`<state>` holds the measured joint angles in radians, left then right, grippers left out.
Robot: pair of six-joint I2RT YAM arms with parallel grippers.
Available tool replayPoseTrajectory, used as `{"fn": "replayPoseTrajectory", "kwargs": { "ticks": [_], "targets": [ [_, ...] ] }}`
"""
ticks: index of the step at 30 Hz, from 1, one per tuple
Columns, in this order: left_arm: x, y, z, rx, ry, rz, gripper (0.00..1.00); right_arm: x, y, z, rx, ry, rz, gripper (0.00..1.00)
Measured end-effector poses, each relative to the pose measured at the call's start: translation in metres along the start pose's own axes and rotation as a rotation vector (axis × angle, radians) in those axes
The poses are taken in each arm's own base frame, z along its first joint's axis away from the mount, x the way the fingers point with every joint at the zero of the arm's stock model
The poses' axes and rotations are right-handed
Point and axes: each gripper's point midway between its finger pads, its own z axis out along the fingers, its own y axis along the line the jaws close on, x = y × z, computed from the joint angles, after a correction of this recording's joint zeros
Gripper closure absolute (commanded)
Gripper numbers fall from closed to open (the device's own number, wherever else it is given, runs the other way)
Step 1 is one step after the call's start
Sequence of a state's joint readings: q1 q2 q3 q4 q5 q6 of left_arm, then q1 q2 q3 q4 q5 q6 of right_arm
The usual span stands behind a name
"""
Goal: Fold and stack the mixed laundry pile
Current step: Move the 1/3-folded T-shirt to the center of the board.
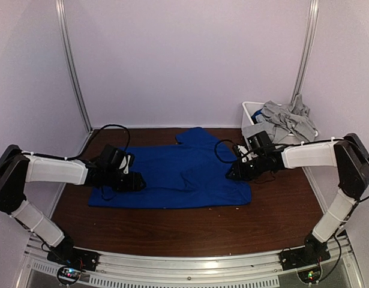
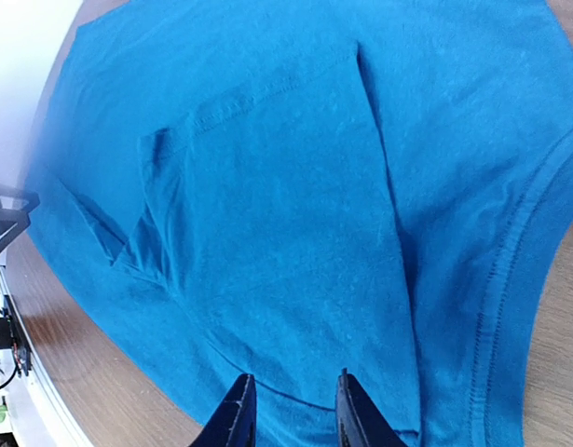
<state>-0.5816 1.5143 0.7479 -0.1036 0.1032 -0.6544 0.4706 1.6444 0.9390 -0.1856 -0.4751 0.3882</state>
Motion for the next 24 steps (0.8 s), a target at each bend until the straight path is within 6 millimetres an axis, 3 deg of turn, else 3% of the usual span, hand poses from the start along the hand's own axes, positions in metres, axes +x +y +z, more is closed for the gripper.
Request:
{"fn": "replayPoseTrajectory", "kwargs": {
  "ticks": [3,7,11,18,24],
  "targets": [
    [0.021,0.031,-0.009,-0.077,0.029,-0.073,0.36,0.009,-0.006,0.013,0.012,0.039,0.008,0.73],
    [0.033,0.067,-0.022,-0.162,0.025,-0.178,0.37,0.028,-0.021,0.031,0.047,0.101,0.025,0.74],
    [0.05,0.097,-0.031,-0.255,0.032,-0.259,0.39,0.035,-0.026,0.036,0.048,0.103,0.016,0.74],
    [0.068,0.105,-0.046,-0.261,-0.011,-0.359,0.44,0.048,-0.021,0.03,0.035,0.091,-0.01,0.74],
    [0.102,0.111,-0.076,-0.222,-0.058,-0.467,0.44,0.086,0.003,0.022,0.014,0.142,-0.045,0.73]
  ]
}}
